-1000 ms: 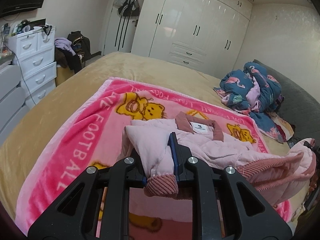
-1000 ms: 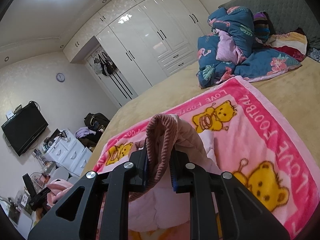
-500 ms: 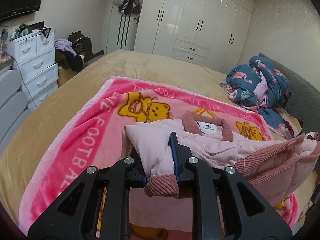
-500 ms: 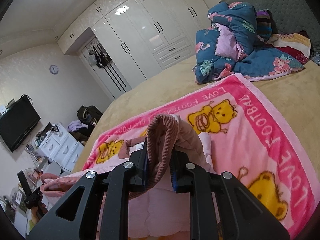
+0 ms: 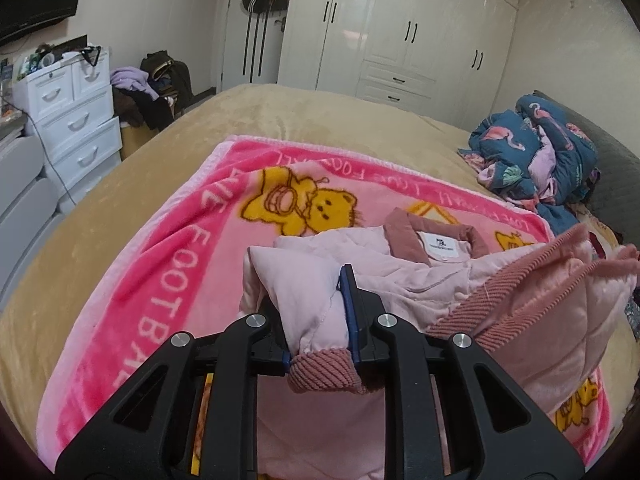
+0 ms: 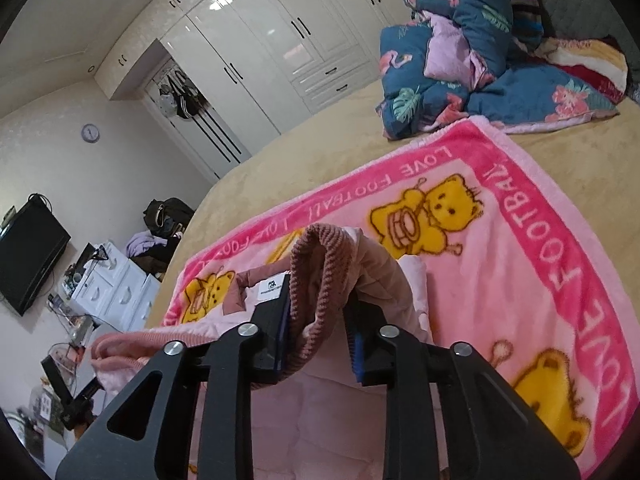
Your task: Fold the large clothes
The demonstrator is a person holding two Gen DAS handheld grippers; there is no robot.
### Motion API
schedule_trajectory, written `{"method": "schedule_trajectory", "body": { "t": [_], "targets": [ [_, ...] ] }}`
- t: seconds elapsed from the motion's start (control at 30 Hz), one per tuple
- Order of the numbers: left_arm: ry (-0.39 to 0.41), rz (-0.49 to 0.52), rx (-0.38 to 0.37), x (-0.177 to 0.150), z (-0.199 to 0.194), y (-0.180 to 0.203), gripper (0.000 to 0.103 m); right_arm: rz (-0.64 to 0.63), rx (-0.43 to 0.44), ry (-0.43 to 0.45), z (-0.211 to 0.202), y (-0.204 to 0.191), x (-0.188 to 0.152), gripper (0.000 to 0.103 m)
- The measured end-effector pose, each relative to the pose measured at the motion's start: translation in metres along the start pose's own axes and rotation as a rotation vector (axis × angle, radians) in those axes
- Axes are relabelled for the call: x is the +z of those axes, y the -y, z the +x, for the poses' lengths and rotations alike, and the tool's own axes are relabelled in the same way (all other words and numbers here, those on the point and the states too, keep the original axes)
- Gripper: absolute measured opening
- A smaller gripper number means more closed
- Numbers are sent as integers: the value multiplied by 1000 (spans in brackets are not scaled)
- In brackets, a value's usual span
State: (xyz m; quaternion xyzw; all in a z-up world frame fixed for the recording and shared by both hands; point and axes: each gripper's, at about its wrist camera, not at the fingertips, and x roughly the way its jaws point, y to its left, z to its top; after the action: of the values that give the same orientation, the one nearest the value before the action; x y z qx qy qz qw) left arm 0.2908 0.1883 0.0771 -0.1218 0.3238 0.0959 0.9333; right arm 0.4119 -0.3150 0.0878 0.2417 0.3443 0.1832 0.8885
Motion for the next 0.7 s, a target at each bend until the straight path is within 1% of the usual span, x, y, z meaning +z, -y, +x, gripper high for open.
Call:
{"method": "schedule_trajectory", "body": {
  "t": [0.03, 0.07, 0.13, 0.17, 0.23, 0.3, 0.37, 0.47, 0.5, 0.57, 0.6, 0.63, 0.67, 0.7],
  "targets": [
    [-4, -3, 1, 0, 3, -1, 13, 7, 17, -2, 2, 1, 0, 39],
    [-10, -7, 0, 0, 5, -1, 13, 10, 25, -1, 4, 3, 1, 55],
    [-21, -13, -3, -1, 11, -2, 14, 15, 34, -2, 5, 4, 1, 76],
    [-29, -14, -1, -1, 15, -2, 14, 5, 39, -10, 7, 4, 0, 76],
    [-40, -17, -2, -1, 21, -1, 16, -43, 13, -11, 10, 2, -7, 76],
    [-49, -17, -3, -1, 26, 1, 17, -88, -11, -13, 13, 3, -15, 78],
    [-53, -1, 14, -1, 30, 4, 18, -115, -41, -22, 18, 6, -25, 83],
    [-40, 16, 31, 0, 29, 10, 19, -169, -98, -63, 31, 14, -41, 86],
    [-35, 22, 35, 0, 28, 12, 21, -194, -128, -84, 37, 16, -47, 86],
    [-32, 23, 24, 0, 25, 14, 29, -224, -167, -103, 45, 20, -56, 86],
    [-26, 16, 6, 0, 21, 15, 38, -233, -181, -113, 48, 22, -60, 86],
    [-21, 10, -10, 0, 19, 15, 52, -231, -179, -117, 49, 24, -63, 86],
    [-10, 2, -43, 1, 14, 15, 60, -227, -175, -119, 50, 26, -66, 86],
    [-1, 2, -48, 1, 10, 17, 71, -223, -171, -121, 50, 27, -68, 86]
  ]
}}
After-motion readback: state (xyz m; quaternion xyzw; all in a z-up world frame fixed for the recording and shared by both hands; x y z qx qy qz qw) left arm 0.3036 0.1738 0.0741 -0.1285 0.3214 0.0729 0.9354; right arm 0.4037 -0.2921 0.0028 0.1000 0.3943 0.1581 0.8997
